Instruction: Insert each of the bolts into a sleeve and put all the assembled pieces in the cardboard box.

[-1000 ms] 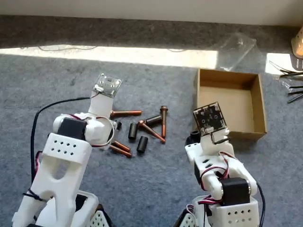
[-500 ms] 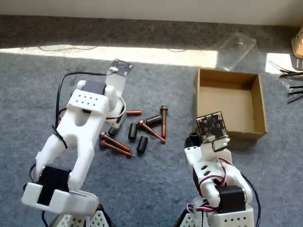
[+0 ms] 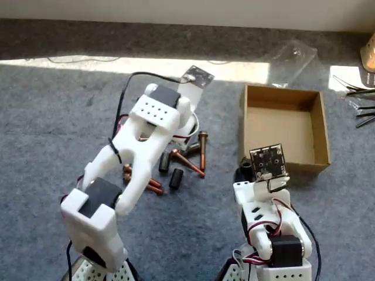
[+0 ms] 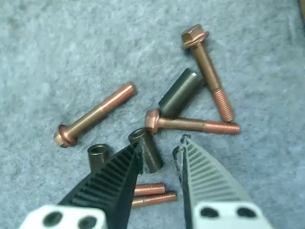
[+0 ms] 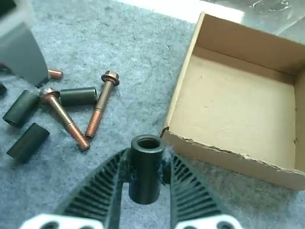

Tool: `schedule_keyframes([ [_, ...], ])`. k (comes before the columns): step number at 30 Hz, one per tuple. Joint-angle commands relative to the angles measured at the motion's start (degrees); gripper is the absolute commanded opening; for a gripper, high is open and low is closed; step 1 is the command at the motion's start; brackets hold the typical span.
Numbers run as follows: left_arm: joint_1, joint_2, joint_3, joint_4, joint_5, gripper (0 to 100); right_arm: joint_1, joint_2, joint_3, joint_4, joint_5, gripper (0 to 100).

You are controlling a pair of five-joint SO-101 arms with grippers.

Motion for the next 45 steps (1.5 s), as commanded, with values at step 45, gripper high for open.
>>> schedule_keyframes([
  [45,3.91,49.10,-61.49,14.68,30.59,7,3.65,-0.66,1.36,-1.89,-0.44,0.5],
])
